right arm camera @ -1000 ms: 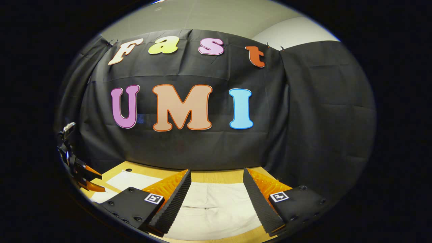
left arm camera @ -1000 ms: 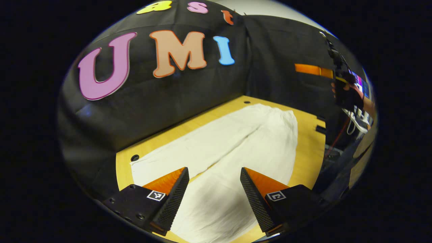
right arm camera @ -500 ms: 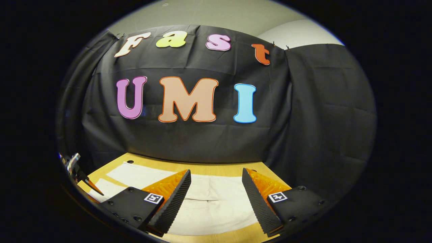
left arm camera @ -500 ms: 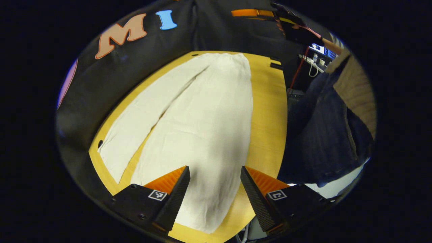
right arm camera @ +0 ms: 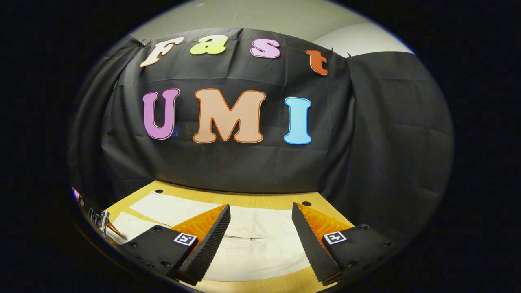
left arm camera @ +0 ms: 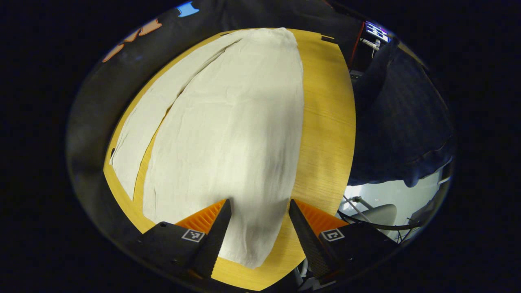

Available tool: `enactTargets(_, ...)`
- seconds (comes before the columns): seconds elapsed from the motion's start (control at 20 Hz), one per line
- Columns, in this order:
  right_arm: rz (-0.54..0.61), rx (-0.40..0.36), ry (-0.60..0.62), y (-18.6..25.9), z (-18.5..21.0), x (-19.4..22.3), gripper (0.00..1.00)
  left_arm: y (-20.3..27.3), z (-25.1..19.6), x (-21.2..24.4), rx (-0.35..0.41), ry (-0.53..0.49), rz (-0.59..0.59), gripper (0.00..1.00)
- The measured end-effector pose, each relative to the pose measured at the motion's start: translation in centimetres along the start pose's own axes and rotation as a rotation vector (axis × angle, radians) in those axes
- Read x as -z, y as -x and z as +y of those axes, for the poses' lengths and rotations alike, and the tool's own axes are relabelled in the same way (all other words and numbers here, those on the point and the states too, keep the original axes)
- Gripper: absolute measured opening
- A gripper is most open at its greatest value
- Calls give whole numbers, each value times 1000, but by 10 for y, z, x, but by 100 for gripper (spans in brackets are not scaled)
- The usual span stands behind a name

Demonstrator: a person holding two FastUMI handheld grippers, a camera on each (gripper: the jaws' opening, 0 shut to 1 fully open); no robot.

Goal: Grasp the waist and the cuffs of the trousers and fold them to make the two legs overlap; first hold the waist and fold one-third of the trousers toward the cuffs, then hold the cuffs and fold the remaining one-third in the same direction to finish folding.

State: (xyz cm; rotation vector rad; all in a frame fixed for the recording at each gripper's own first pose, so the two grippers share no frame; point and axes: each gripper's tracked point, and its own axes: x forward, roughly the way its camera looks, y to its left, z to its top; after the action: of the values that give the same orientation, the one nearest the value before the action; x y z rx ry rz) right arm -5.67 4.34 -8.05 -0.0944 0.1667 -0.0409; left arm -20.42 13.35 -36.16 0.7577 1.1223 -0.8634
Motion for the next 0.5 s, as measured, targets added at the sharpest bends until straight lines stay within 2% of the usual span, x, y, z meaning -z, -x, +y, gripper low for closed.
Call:
enactTargets(0.2, 9, -10, 6, -6, -4, 5, 98, -7, 3, -6, 34, 29, 17, 83)
enactTargets(0.35, 19, -34, 10, -12, -5, 8, 97, -8, 2, -9, 73, 60, 53, 74)
enactTargets(0.5, 24, -74, 23, -21, -3, 8, 97, -10, -1, -6, 81, 29, 84, 73)
